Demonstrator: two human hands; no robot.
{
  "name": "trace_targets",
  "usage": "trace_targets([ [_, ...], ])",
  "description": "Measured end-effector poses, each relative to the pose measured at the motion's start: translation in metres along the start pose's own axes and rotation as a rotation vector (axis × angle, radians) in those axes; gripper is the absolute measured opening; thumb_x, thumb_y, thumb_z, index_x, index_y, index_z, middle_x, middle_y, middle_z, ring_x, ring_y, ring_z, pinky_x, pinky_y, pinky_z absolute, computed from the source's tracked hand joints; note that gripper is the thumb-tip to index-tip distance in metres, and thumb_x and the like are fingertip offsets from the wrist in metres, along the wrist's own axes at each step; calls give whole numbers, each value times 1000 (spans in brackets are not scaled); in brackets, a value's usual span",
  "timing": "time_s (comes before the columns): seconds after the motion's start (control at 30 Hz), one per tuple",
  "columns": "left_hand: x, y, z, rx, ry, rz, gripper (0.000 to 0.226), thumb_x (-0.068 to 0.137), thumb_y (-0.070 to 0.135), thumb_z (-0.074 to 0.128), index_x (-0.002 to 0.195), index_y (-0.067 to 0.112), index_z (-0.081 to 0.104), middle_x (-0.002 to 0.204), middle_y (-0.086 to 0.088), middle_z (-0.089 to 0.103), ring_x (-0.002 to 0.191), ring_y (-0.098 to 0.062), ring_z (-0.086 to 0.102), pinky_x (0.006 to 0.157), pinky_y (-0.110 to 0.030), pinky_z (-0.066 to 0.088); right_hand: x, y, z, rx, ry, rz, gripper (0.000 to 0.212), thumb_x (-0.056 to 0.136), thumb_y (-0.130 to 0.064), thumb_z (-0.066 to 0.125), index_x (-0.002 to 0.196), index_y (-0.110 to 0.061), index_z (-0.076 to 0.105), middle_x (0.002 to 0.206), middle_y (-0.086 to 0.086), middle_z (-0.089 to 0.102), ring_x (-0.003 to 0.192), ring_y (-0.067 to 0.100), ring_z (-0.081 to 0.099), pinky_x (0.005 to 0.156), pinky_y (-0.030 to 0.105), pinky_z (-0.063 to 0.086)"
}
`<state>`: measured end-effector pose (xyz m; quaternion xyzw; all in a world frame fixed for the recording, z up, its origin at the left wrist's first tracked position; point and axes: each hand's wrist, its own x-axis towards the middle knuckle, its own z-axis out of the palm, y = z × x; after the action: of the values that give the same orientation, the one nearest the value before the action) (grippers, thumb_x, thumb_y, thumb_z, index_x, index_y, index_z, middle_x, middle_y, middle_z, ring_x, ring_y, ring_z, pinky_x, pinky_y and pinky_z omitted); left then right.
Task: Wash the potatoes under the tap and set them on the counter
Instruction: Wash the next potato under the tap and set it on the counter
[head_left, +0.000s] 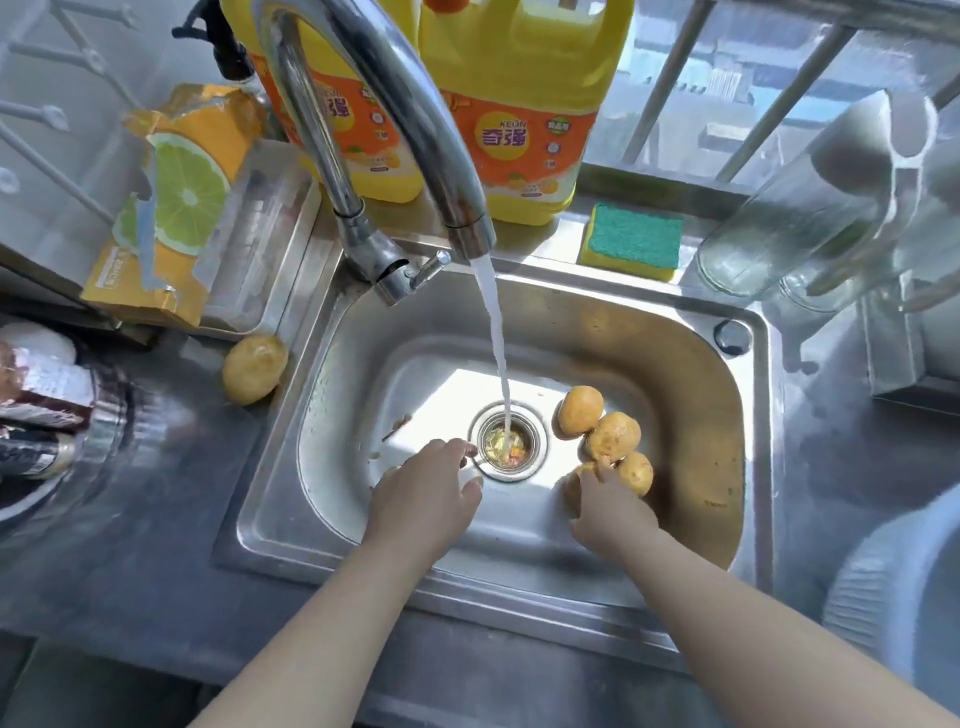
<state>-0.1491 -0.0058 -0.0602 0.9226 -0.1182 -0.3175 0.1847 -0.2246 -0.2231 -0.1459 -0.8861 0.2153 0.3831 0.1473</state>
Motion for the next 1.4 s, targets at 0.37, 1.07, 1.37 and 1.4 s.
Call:
trace_targets([
  [0.37, 3, 3, -1, -51, -35, -42, 37, 99, 38, 50, 135, 30, 52, 129, 11, 58, 116, -15, 59, 99, -41, 47, 10, 1, 18, -197, -152, -61, 45, 85, -35, 60, 124, -20, 44, 128, 2, 55, 112, 27, 62, 70, 33, 43],
  [1.07, -37, 77, -64, -1171, -104, -69, 38, 107, 46, 34, 137, 31, 51, 120, 0, 69, 91, -12, 70, 70, -26, 53, -111, -95, -128, 1349, -3, -351, 36, 97, -39, 62, 123, -15, 54, 100, 10, 71, 76, 14, 68, 72, 40, 53],
  [1.37, -28, 83, -84, -1403, 24, 102, 39, 106, 26, 44, 144, 26, 37, 122, -14, 63, 87, -18, 64, 70, -32, 50, -123, -126, -162, 1441, -68, -215, 50, 106, -50, 30, 113, -14, 64, 74, 10, 61, 52, 17, 50, 55, 30, 40],
  [1.4, -29, 83, -83, -1411, 52, 104, 37, 105, 26, 47, 142, 25, 40, 122, -15, 63, 85, -17, 65, 66, -30, 51, -125, -128, -160, 1391, -37, -251, 48, 107, -48, 29, 117, -14, 61, 81, 13, 62, 57, 19, 53, 59, 33, 42],
])
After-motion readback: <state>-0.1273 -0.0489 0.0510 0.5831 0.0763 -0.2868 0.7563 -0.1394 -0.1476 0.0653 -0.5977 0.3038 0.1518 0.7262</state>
